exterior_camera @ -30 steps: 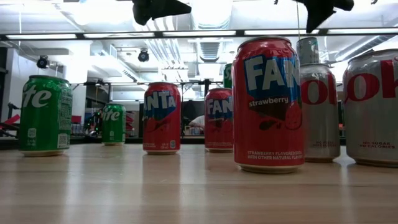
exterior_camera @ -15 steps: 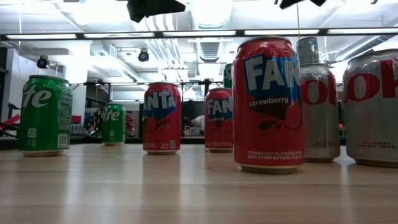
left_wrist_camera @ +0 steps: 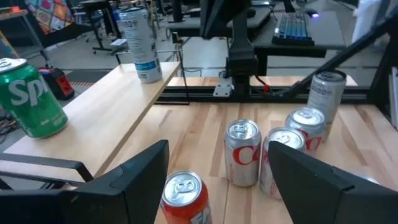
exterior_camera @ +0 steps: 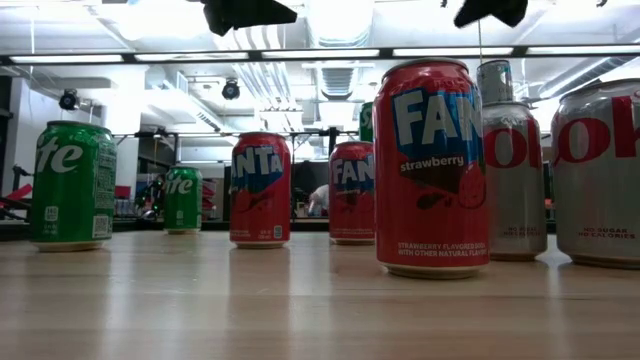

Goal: Place canned beverage on shelf
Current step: Put the top left orange soda can on the shelf

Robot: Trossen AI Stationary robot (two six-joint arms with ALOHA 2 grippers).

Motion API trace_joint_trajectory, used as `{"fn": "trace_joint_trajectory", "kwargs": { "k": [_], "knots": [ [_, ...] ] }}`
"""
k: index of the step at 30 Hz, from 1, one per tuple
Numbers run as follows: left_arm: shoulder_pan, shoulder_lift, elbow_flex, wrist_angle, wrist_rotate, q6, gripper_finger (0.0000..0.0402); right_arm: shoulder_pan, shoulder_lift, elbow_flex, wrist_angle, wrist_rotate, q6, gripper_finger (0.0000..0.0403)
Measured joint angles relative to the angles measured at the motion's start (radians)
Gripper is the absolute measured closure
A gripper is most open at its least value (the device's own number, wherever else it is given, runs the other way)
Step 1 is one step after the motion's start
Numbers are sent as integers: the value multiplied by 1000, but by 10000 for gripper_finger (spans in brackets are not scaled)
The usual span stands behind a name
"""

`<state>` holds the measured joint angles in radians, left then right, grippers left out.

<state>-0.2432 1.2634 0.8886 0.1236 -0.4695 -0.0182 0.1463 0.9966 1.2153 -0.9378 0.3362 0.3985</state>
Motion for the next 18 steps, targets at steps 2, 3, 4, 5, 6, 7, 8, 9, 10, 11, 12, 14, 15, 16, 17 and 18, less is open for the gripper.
{"fn": "trace_joint_trajectory", "kwargs": {
  "k": [2,3,4,5,6,7,8,9,10,11,12,14,15,16,17,18],
  "knots": [
    [0,0,0,0,16,11,141,15,0,-38,4,-4,-14,390],
    [0,1,0,0,16,13,141,20,1,-60,16,-5,-16,390],
    [0,1,0,0,16,14,141,22,1,-82,38,-6,-20,390],
    [0,2,0,0,16,14,141,22,1,-108,71,-9,-25,390],
    [0,2,0,0,16,14,141,22,0,-135,110,-21,-35,390],
    [0,2,0,0,16,14,141,21,0,-163,153,-46,-51,390],
    [0,2,0,0,16,18,141,21,0,-189,201,-78,-67,390],
    [0,2,0,0,16,22,141,22,0,-214,254,-113,-87,390],
    [0,2,0,0,16,27,141,22,0,-238,309,-139,-113,390],
    [0,2,0,0,16,29,141,23,0,-262,369,-161,-137,390],
    [0,2,0,0,16,33,141,23,0,-287,439,-174,-161,390],
    [0,2,0,1,16,36,141,22,1,-332,572,-210,-213,390],
    [0,2,0,1,16,36,141,21,1,-354,631,-226,-240,390],
    [0,2,0,-1,17,36,141,21,1,-372,684,-240,-266,390],
    [0,2,0,-4,17,36,141,21,1,-387,729,-240,-292,390],
    [0,2,0,-13,17,35,141,22,1,-401,770,-242,-313,390]
  ]
}}
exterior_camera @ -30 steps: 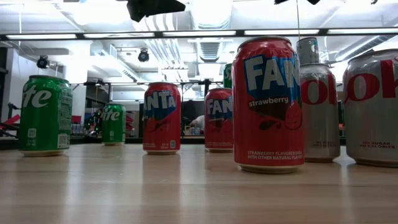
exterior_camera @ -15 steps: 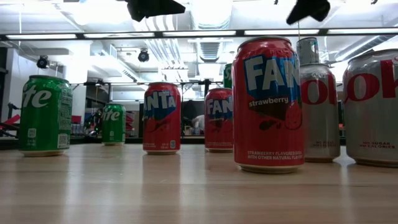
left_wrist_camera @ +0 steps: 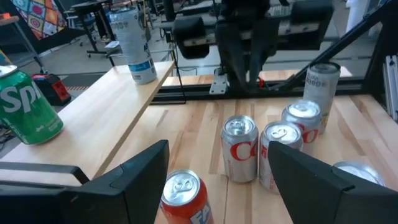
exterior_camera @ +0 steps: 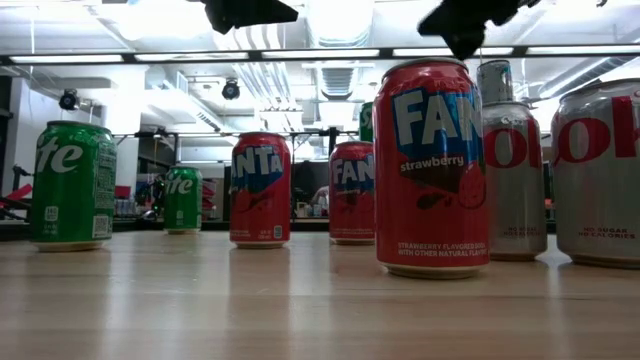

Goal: Place canned beverage on shelf
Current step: Put the top left orange soda can on the shelf

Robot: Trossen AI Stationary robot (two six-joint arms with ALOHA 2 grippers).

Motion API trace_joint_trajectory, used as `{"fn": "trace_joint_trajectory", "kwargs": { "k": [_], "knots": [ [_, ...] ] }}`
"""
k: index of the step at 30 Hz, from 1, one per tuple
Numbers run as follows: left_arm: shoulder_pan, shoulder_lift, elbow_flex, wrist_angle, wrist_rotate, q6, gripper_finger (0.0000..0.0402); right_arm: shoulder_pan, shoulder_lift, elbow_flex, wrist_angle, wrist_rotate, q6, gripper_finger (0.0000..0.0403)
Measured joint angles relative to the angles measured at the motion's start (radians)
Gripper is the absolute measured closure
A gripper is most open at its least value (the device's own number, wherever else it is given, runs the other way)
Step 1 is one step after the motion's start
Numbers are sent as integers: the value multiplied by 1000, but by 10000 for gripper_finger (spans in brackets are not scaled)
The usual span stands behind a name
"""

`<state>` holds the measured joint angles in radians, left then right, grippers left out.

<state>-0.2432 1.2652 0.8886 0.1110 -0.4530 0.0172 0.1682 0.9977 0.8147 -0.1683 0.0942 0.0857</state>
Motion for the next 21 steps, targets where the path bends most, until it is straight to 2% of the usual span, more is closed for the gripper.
{"fn": "trace_joint_trajectory", "kwargs": {
  "k": [11,21],
  "knots": [
    [0,1,0,-116,1,-52,141,-2,13,-22,132,11,-53,390],
    [0,1,0,-198,2,-144,141,-3,64,-22,141,11,-110,390]
  ]
}}
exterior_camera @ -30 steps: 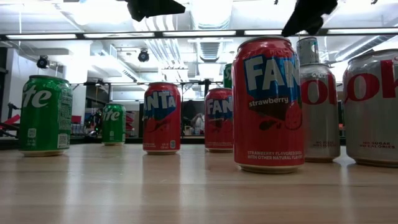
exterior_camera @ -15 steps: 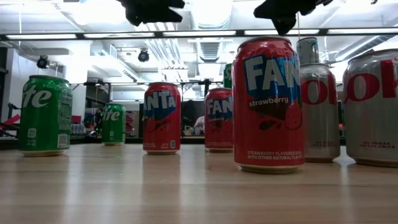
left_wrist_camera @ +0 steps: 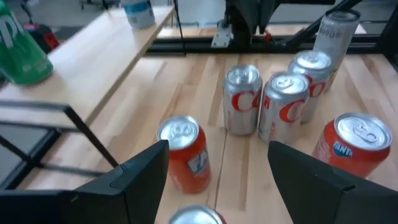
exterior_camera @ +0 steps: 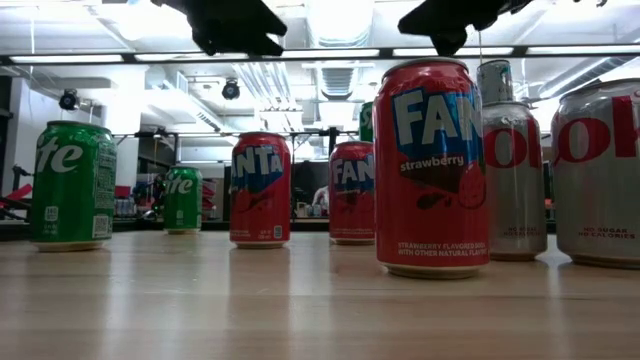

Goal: Place canned beverage on shelf
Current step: Put the top left orange soda can on the shelf

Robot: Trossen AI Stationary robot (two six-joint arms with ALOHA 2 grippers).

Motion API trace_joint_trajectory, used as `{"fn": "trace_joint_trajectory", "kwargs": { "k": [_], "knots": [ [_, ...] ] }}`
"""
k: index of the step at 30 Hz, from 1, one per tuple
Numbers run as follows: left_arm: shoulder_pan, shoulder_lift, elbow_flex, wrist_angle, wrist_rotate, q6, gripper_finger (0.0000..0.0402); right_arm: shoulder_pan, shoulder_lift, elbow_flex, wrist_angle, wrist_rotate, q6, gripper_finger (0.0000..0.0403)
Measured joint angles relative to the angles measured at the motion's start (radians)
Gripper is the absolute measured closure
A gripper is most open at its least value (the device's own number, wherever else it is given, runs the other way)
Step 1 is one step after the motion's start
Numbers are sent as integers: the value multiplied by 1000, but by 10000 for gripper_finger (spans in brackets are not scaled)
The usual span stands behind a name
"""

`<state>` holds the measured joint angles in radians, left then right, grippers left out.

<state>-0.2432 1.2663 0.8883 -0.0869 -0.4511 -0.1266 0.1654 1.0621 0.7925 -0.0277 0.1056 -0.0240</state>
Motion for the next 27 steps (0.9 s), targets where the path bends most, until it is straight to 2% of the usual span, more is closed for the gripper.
{"fn": "trace_joint_trajectory", "kwargs": {
  "k": [5,16,27],
  "knots": [
    [0,0,0,-29,7,-40,131,0,51,0,14,0,-3,390],
    [0,6,-2,-80,9,-24,63,-12,132,0,66,0,-20,390],
    [-1,6,-57,-75,25,-14,59,-22,126,0,70,-1,-14,390]
  ]
}}
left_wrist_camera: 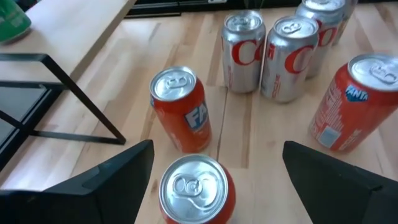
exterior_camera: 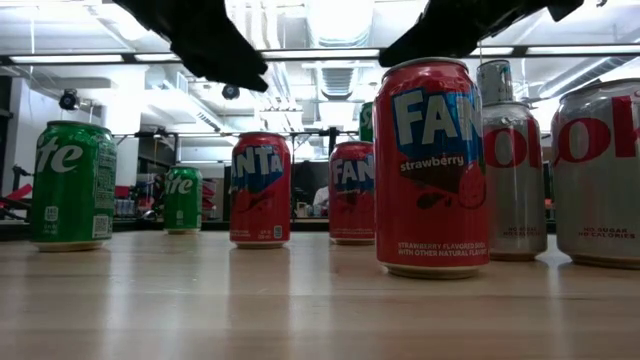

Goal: Place canned beverage on shelf
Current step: Put the top left orange soda can on the shelf

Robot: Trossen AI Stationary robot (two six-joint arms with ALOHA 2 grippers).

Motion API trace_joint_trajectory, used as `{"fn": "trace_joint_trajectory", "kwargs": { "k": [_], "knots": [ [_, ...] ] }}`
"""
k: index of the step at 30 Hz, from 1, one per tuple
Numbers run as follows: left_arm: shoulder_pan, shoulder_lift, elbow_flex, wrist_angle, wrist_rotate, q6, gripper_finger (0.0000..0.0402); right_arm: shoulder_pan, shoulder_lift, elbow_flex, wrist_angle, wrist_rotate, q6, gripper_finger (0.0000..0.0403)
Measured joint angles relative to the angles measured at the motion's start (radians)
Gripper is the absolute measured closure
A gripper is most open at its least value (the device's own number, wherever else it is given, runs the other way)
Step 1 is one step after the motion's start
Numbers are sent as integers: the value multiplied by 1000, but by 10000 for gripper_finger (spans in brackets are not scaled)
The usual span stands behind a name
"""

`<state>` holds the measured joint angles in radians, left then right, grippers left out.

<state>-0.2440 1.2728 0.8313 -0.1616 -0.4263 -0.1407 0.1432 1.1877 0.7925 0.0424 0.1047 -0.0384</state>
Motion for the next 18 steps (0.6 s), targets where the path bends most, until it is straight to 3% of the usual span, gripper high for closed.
{"fn": "trace_joint_trajectory", "kwargs": {
  "k": [18],
  "knots": [
    [6,30,-74,92,-10,13,60,0,0,0,1,0,13,390]
  ]
}}
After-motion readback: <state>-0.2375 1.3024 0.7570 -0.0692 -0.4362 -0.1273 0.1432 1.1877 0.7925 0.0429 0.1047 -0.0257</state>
